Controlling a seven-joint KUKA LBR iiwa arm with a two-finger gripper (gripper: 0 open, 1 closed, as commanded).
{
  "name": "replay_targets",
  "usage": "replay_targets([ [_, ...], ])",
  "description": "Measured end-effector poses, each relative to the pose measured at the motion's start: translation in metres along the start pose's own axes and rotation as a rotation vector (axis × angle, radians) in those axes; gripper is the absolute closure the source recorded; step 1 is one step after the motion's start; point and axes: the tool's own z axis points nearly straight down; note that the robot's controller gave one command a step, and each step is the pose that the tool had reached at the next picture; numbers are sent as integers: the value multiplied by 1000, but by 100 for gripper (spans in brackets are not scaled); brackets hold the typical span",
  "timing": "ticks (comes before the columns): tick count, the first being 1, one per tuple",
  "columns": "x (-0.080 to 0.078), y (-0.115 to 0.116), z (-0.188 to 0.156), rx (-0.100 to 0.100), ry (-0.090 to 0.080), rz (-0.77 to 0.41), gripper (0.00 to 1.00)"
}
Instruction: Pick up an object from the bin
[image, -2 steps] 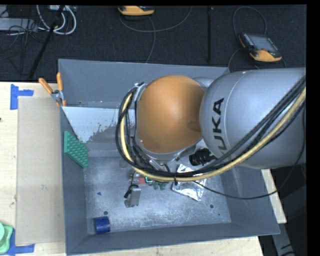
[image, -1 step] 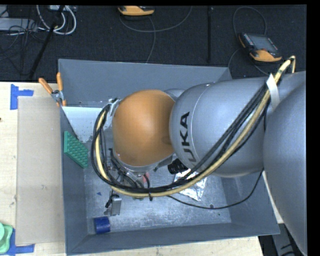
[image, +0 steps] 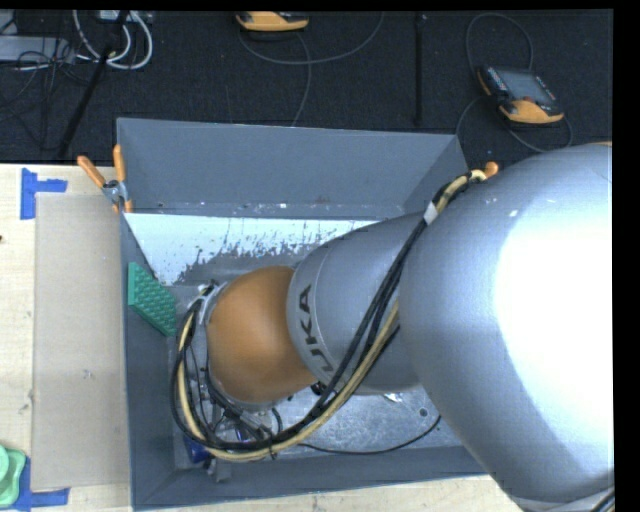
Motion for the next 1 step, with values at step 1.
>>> replay_targets([
  [1, 0, 0, -2, -1, 1, 3, 100],
])
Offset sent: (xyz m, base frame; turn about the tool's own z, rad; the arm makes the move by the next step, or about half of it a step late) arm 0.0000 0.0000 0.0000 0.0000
